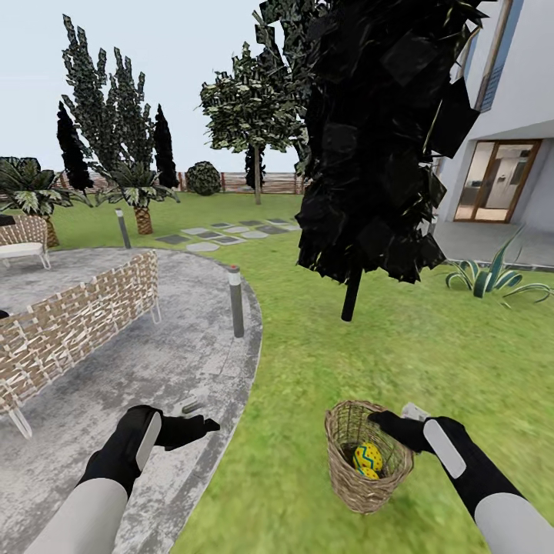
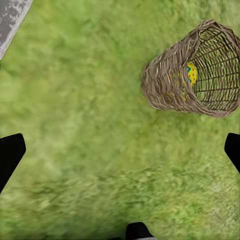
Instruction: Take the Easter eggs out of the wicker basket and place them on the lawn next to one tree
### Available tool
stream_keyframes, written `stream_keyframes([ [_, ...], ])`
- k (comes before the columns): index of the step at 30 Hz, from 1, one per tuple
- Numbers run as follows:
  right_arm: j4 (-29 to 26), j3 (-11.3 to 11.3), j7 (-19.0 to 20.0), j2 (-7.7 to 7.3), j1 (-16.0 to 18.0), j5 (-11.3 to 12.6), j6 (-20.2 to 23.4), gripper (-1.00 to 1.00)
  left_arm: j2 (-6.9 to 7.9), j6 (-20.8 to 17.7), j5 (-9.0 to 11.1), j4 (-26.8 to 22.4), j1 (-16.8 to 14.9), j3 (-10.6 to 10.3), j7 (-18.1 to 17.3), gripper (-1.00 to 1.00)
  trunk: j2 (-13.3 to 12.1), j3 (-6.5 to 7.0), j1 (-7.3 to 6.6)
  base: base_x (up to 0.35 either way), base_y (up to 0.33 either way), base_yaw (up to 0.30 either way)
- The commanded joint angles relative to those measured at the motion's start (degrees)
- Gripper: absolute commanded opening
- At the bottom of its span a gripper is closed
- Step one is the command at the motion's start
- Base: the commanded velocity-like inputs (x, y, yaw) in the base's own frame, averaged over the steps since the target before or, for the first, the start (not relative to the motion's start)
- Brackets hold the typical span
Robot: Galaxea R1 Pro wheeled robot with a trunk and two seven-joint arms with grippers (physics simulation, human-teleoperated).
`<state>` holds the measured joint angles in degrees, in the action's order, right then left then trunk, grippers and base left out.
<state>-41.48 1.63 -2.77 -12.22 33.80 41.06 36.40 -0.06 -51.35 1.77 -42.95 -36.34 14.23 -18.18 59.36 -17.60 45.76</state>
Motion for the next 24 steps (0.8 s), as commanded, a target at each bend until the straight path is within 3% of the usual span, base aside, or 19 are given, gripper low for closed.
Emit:
stream_keyframes([
  [1, -0.1, 0.2, -0.4, -0.03, 0.0, 0.5, -0.9, 1.0, -0.05, -0.4, 0.2, -0.1, 0.0, 0.2, -0.1, 1.0, 0.1, -0.08, 0.01, 0.0, 0.0, 0.001],
  [7, -0.1, 0.2, -0.5, 0.08, 0.1, 0.6, -9.2, 1.0, 0.02, -0.2, 0.2, -0.2, 0.0, 0.3, -0.2, 1.0, 0.1, -0.08, 0.01, 0.0, 0.0, 0.0],
  [11, -0.4, 0.2, -0.4, 0.11, 0.4, 0.8, -10.6, 1.0, 0.04, 0.4, 0.2, -0.2, 0.0, 0.3, -0.3, 1.0, 0.1, -0.08, 0.01, 0.0, 0.0, 0.0],
  [15, -2.9, 0.2, -0.3, 0.36, 0.6, 0.8, -7.5, 1.0, -0.01, 0.5, 0.2, -0.2, 0.0, 0.3, -0.3, 1.0, 0.1, -0.08, 0.01, 0.07, 0.0, 0.0],
  [18, -7.2, 0.4, -1.1, 1.35, 0.6, 0.4, -0.1, 1.0, -0.02, 0.5, 0.2, -0.2, 0.0, 0.3, -0.2, 1.0, 0.1, -0.08, 0.01, 0.121, 0.0, 0.0],
  [20, -11.9, 0.6, -5.5, 3.72, 0.6, 0.0, 7.1, 1.0, -0.08, 0.6, 0.2, -0.2, 0.0, 0.2, -0.2, 1.0, 0.1, -0.08, 0.01, 0.047, 0.0, 0.0],
  [22, -13.7, 0.7, -11.4, 5.23, 0.6, -0.1, 9.9, 1.0, -0.14, 0.6, 0.2, -0.2, 0.0, 0.2, -0.2, 1.0, 0.1, -0.08, 0.01, 0.018, 0.0, 0.0],
  [24, -14.9, 0.7, -22.3, 7.68, 0.6, 0.0, 11.8, 1.0, -0.15, 0.6, 0.2, -0.2, 0.0, 0.2, -0.1, 1.0, 0.1, -0.08, 0.01, 0.009, 0.0, 0.0],
])
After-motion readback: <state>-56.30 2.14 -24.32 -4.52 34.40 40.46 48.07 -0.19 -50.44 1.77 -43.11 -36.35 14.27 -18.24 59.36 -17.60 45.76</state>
